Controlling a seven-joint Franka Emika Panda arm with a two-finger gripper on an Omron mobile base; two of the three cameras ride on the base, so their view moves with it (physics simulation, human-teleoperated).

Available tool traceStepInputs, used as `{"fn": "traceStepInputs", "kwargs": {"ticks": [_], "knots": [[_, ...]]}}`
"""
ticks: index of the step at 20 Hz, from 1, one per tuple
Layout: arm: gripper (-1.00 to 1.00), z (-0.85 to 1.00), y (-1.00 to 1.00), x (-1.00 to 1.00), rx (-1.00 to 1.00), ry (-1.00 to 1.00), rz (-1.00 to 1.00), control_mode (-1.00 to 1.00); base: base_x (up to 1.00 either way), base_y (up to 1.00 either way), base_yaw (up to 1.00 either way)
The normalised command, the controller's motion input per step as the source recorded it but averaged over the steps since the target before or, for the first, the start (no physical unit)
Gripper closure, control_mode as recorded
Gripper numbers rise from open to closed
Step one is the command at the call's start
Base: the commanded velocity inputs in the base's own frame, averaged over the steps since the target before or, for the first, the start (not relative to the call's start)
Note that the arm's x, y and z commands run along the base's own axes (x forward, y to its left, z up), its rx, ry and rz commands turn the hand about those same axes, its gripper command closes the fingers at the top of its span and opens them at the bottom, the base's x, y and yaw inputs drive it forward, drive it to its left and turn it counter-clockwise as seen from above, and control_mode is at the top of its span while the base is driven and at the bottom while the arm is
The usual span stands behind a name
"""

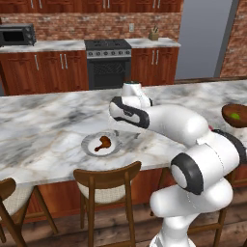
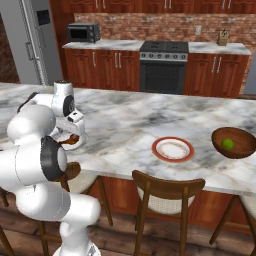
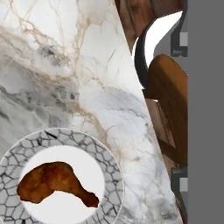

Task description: Pick the chicken drumstick and lime from their plates and place them in the bowl. Then put the bowl in the fridge.

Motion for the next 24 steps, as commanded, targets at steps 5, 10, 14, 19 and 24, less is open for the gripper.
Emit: {"fn": "traceStepInputs", "kwargs": {"ticks": [5, 10, 14, 19, 24], "knots": [[-1.0, -0.36, 0.75, 0.2, 0.0, 0.08, -0.17, -1.0, 0.0, 0.0, 0.0], [-1.0, -0.37, 0.54, 0.32, 0.0, 0.06, -0.2, -1.0, 0.0, 0.0, 0.0], [-1.0, -0.32, 0.41, 0.28, 0.0, 0.0, -0.25, -1.0, 0.0, 0.0, 0.0], [-1.0, -0.3, 0.24, 0.35, -0.01, 0.0, -0.24, -1.0, 0.0, 0.0, 0.0], [-1.0, -0.28, 0.06, 0.34, -0.02, 0.0, -0.12, -1.0, 0.0, 0.0, 0.0]]}}
